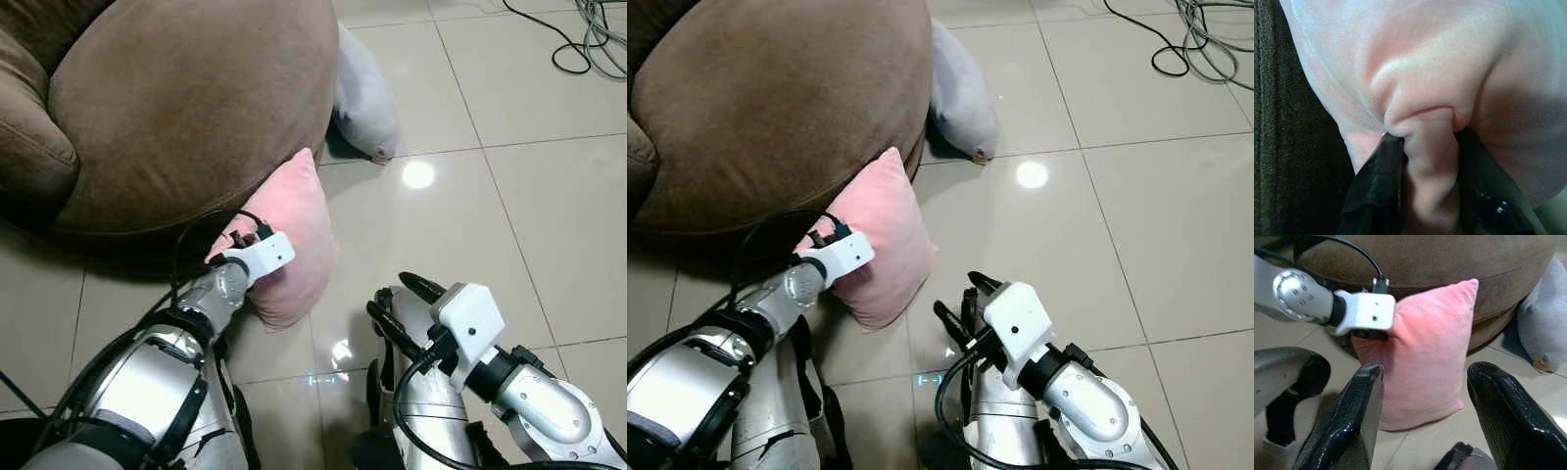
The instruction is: Move the pillow to the sofa from floor
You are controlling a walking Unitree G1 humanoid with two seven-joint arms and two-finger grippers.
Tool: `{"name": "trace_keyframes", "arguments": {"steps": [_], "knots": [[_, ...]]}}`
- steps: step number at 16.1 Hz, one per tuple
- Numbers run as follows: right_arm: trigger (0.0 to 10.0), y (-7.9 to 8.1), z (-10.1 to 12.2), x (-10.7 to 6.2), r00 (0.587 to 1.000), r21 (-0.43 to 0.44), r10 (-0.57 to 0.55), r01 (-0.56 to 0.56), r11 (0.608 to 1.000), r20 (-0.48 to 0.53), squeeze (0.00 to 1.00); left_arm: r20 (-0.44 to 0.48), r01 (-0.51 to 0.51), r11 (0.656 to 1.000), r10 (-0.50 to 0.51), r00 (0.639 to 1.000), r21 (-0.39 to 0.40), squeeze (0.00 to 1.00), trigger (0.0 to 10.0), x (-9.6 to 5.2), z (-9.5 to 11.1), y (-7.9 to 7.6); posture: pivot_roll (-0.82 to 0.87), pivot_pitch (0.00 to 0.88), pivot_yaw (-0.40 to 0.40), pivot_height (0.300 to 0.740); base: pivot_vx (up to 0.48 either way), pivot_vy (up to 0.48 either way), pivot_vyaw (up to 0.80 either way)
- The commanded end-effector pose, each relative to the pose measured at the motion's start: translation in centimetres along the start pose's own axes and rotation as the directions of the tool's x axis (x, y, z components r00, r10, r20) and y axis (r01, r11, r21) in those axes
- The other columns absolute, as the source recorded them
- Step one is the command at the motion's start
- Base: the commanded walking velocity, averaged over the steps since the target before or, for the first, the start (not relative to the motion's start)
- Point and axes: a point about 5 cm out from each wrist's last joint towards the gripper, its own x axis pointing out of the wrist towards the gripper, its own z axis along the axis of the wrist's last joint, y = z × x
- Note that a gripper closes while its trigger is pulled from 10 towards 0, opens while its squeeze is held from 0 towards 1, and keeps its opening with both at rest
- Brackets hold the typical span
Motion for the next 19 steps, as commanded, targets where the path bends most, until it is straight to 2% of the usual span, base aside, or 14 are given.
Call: {"name": "trace_keyframes", "arguments": {"steps": [1, 3, 4, 5, 6, 7, 9, 11, 12, 13, 14, 16, 17, 19], "knots": [[10.0, 0.6, 0.3, -0.1, 1.000, 0.027, 0.027, -0.028, 0.999, 0.005, 0.00, -0.009, -0.004, 1.000, 0.004, 1.000, -0.025, 0.00, 0.0, 0.0, -0.1, -0.3, -0.23, 0.343, 0.006, 0.485, 0.000, 0.000, 0.00], [10.0, 0.7, 0.8, -0.1, 0.999, 0.045, 0.037, -0.038, 0.998, 0.015, 0.00, -0.008, -0.003, 0.998, 0.002, 1.000, -0.070, 0.00, 0.0, 0.0, 0.1, -0.6, -0.23, 0.345, 0.005, 0.485, 0.000, 0.000, 0.00], [10.0, 0.7, 0.9, -0.1, 0.999, 0.055, 0.053, -0.053, 0.997, 0.002, 0.00, -0.007, 0.000, 0.991, -0.001, 1.000, -0.136, 0.00, 0.0, 0.0, 0.3, -0.8, -0.23, 0.347, 0.006, 0.485, 0.000, 0.000, 0.00], [10.0, 0.8, 0.9, -0.1, 0.998, 0.057, 0.061, -0.061, 0.997, -0.002, 0.00, -0.007, 0.000, 0.987, -0.002, 1.000, -0.163, 0.00, 0.0, 0.0, 0.3, -0.9, -0.23, 0.347, 0.006, 0.485, 0.000, 0.000, 0.00], [10.0, 0.9, 1.0, -0.2, 0.997, 0.061, 0.075, -0.074, 0.995, -0.007, 0.00, -0.008, 0.000, 0.977, -0.001, 1.000, -0.213, 0.00, 0.0, 0.0, 0.3, -1.0, -0.23, 0.348, 0.006, 0.485, 0.000, 0.000, 0.00], [10.0, 1.0, 1.2, -0.2, 0.996, 0.069, 0.087, -0.086, 0.994, -0.013, 0.00, -0.021, -0.005, 0.953, -0.001, 1.000, -0.302, 0.00, 0.0, 0.0, 0.3, -1.0, -0.23, 0.348, 0.006, 0.485, 0.000, 0.000, 0.00], [10.0, 0.9, 1.1, -0.3, 0.996, 0.072, 0.086, -0.084, 0.994, -0.020, 0.00, -0.019, -0.021, 0.921, 0.014, 1.000, -0.390, 0.00, 0.0, 0.1, 0.6, -0.7, -0.23, 0.350, 0.006, 0.485, 0.000, 0.000, 0.00], [10.0, 0.9, 1.1, -0.3, 0.996, 0.076, 0.086, -0.084, 0.994, -0.023, 0.00, 0.008, -0.026, 0.906, 0.032, 0.999, -0.421, 0.00, 0.0, 0.2, 1.3, -0.3, -0.22, 0.352, 0.006, 0.485, 0.000, 0.000, 0.00], [10.0, 1.1, 1.1, -0.2, 0.996, 0.082, 0.089, -0.087, 0.993, -0.027, 0.00, 0.050, -0.029, 0.882, 0.059, 0.997, -0.471, 0.00, 0.0, 0.4, 2.5, 0.4, -0.22, 0.351, 0.007, 0.485, 0.000, 0.000, 0.00], [10.0, 1.2, 1.0, -0.2, 0.996, 0.093, 0.087, -0.084, 0.992, -0.027, 0.00, 0.088, -0.025, 0.839, 0.087, 0.992, -0.544, 0.00, 0.0, 0.5, 3.6, 1.2, -0.22, 0.349, 0.008, 0.485, 0.000, 0.000, 0.00], [10.0, 1.3, 0.8, -0.1, 0.996, 0.103, 0.080, -0.076, 0.992, -0.032, 0.00, 0.137, -0.002, 0.778, 0.113, 0.984, -0.629, 0.00, 0.0, 0.6, 4.8, 2.0, -0.21, 0.344, 0.011, 0.485, 0.000, 0.000, 0.00], [10.0, 1.4, 0.5, 0.0, 0.996, 0.111, 0.081, -0.077, 0.991, -0.036, 0.00, 0.197, 0.038, 0.730, 0.134, 0.971, -0.682, 0.00, 0.0, 0.5, 6.1, 2.5, -0.21, 0.340, 0.014, 0.485, 0.000, 0.000, 0.00], [10.0, 1.5, 0.4, 0.1, 0.995, 0.113, 0.089, -0.085, 0.990, -0.038, 0.00, 0.239, 0.069, 0.686, 0.157, 0.958, -0.724, 0.00, 0.0, 0.5, 7.0, 2.9, -0.20, 0.337, 0.013, 0.485, 0.000, 0.000, 0.00], [10.0, 1.6, 0.4, 0.1, 0.995, 0.112, 0.093, -0.088, 0.990, -0.040, 0.00, 0.295, 0.105, 0.655, 0.187, 0.937, -0.748, 0.00, 0.0, 0.3, 8.0, 3.5, -0.20, 0.334, 0.013, 0.485, 0.000, 0.000, 0.00]]}}
